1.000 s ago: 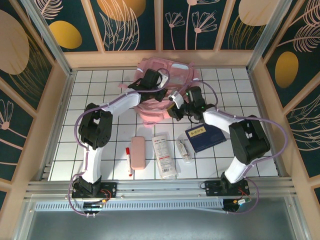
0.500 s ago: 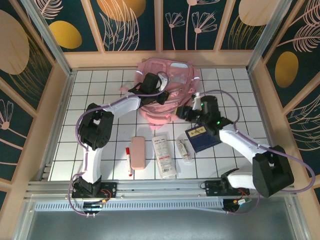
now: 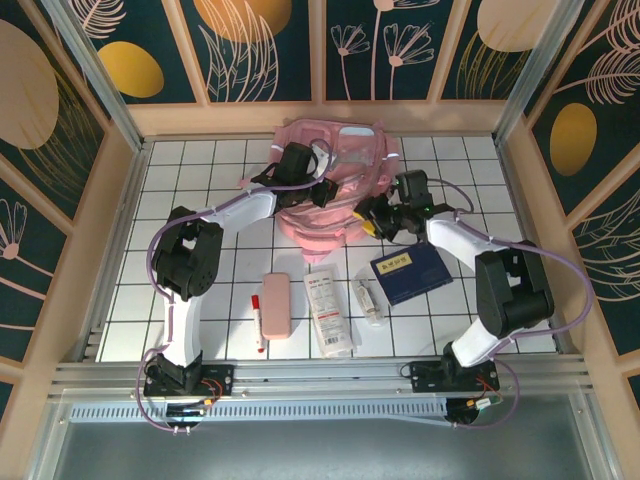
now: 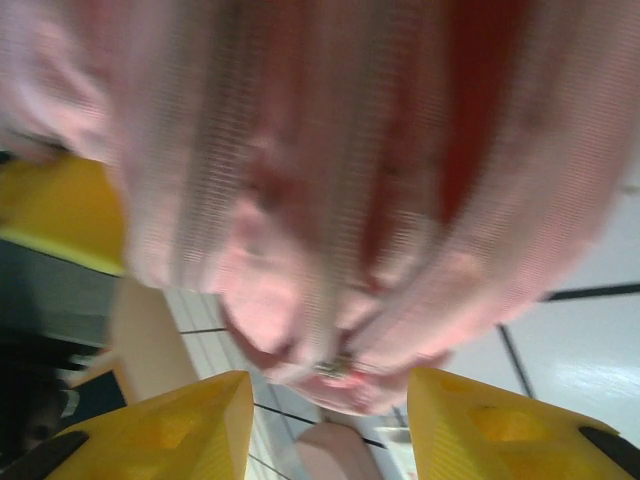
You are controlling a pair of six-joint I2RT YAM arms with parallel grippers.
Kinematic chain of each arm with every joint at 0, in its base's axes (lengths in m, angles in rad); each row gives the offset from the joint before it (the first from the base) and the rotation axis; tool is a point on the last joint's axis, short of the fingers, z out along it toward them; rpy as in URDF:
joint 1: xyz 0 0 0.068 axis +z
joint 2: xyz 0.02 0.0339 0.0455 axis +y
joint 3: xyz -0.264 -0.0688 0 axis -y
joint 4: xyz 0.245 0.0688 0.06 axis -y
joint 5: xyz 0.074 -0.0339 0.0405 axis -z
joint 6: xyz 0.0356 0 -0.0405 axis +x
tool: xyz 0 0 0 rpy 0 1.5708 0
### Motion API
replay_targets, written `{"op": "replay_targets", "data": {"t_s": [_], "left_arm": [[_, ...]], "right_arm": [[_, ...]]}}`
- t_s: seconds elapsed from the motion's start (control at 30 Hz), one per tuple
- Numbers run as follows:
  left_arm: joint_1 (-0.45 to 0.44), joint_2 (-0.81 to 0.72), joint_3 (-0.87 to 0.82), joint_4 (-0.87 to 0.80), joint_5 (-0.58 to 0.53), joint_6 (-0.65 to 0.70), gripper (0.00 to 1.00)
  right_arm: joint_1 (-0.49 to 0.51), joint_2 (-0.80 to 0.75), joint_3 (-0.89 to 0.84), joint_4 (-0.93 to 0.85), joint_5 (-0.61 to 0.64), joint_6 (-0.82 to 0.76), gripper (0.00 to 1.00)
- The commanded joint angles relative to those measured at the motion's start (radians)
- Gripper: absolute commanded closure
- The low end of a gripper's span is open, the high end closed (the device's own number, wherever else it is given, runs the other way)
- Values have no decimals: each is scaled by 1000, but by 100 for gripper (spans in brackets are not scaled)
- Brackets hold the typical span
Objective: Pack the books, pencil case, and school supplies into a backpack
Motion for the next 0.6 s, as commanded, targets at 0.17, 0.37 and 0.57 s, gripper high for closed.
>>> {"op": "replay_targets", "data": {"t_s": [0.17,0.37,0.57], "left_arm": [[6,-30,66,69,86,-72,100],[10,-36,81,68,75,-74,100],[13,-40,92,68,86,-82,100]], "right_arm": [[6,55,-14,118,74,52,57],[8,20,-14,47,172,35,53],[5,24,-36,96,192,58,52]]}}
